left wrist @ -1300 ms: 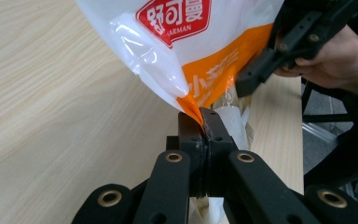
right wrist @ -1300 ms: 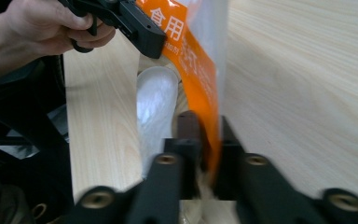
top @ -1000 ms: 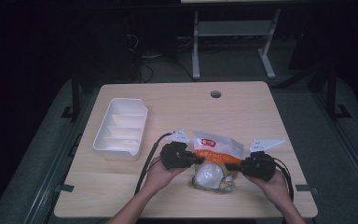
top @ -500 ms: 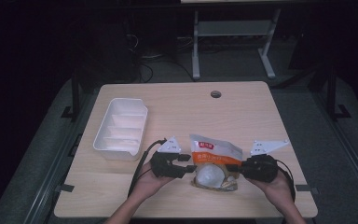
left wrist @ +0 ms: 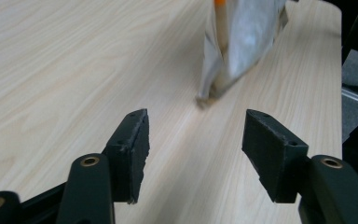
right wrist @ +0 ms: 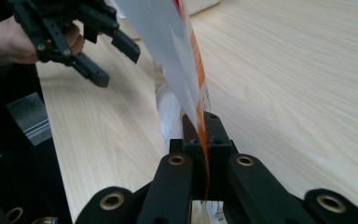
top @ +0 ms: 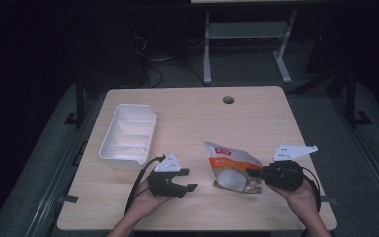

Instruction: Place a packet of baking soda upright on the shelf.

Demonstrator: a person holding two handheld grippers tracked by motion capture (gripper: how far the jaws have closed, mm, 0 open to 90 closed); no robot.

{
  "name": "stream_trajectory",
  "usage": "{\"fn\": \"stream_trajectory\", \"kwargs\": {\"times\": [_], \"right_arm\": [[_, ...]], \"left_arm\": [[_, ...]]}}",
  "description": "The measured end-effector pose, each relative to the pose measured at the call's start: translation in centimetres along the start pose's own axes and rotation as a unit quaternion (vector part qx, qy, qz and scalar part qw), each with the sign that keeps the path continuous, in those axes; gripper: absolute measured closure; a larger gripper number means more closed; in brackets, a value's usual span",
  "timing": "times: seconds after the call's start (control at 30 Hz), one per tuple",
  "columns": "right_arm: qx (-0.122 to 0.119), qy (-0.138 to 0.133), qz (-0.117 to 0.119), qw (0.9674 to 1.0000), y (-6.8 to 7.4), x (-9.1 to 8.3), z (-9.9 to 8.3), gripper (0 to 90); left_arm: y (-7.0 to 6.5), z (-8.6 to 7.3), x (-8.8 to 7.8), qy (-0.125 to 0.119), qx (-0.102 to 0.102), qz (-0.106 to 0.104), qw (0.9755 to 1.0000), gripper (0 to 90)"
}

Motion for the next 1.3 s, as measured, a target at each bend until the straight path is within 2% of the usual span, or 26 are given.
{"fn": "stream_trajectory", "kwargs": {"times": [0.13,0.27,0.5,0.8,1.03,1.3], "right_arm": [[0.000,-0.001,-0.006,1.0000,-0.1,-0.2,0.4,89.8],[0.000,-0.002,-0.009,1.0000,-0.2,-0.3,0.9,89.8],[0.004,0.001,-0.017,0.9999,-0.5,-0.1,1.9,89.8],[0.007,-0.002,-0.026,0.9996,-0.8,0.3,3.7,89.9],[0.000,-0.004,-0.035,0.9994,-0.7,0.8,5.6,89.8],[-0.009,-0.005,-0.031,0.9995,-0.6,1.7,8.0,89.8]], "left_arm": [[0.1,-0.6,-0.2,0.005,0.001,0.008,0.9999,34.9],[0.2,-0.8,-0.6,-0.003,-0.002,0.011,0.9999,29.6],[0.1,-1.2,-0.8,-0.004,0.002,0.020,0.9998,23.4],[0.4,-1.7,-1.0,-0.006,-0.001,0.018,0.9998,22.0],[0.5,-1.8,-1.3,-0.011,0.001,0.021,0.9997,21.8],[0.6,-1.8,-1.6,-0.020,-0.002,0.021,0.9996,21.6]]}}
Point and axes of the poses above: each handheld gripper's, and its own axes: x roughly forward along the jaws, z roughly out of its top, y roughly to its left, the point moved 2 cm from there along x, roughly forward along the jaws, and after that the axes turned 3 degrees about x, right-handed, at the moved point
